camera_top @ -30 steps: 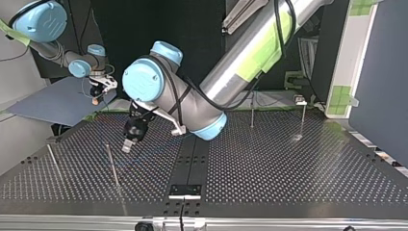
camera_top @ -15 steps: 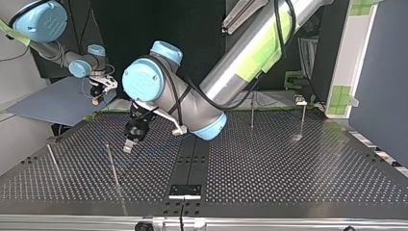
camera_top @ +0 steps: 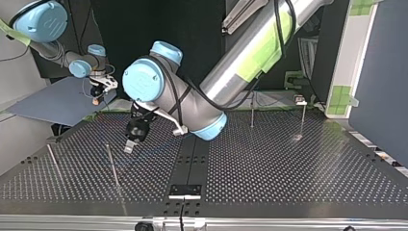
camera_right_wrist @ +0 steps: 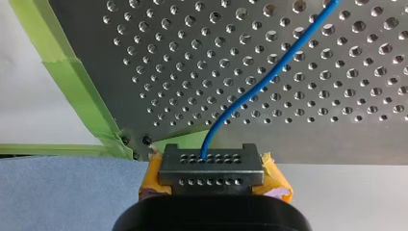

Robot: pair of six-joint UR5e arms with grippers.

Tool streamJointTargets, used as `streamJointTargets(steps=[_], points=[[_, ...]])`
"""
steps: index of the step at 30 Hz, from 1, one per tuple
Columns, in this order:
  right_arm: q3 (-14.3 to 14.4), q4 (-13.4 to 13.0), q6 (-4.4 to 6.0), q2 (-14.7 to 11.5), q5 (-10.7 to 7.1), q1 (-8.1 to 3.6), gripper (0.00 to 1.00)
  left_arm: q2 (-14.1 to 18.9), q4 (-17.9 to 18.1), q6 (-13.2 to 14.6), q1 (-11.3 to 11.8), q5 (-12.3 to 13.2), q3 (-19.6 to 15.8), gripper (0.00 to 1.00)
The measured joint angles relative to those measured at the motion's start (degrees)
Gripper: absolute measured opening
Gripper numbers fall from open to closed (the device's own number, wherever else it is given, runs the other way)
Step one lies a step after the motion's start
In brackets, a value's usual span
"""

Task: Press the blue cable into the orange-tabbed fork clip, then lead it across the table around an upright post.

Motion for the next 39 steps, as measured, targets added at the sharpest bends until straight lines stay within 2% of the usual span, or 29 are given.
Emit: streamJointTargets(steps=[21,26,32,39], points=[[0.0,0.1,-0.13,0.0,-0.03,0.04,0.00,0.0,0.0,-0.3,0.0,-0.1,0.0,1.00],[0.0,0.1,-0.13,0.0,-0.06,0.05,0.00,0.1,-1.2,0.0,-0.1,-0.1,-0.4,1.00],[0.0,0.2,-0.13,0.0,-0.06,0.05,0.00,2.5,-1.1,1.1,-0.1,-0.1,-3.0,1.00],[0.0,0.2,-0.20,0.0,-0.05,0.22,0.00,5.6,1.9,-1.5,0.3,1.1,-6.2,1.00]])
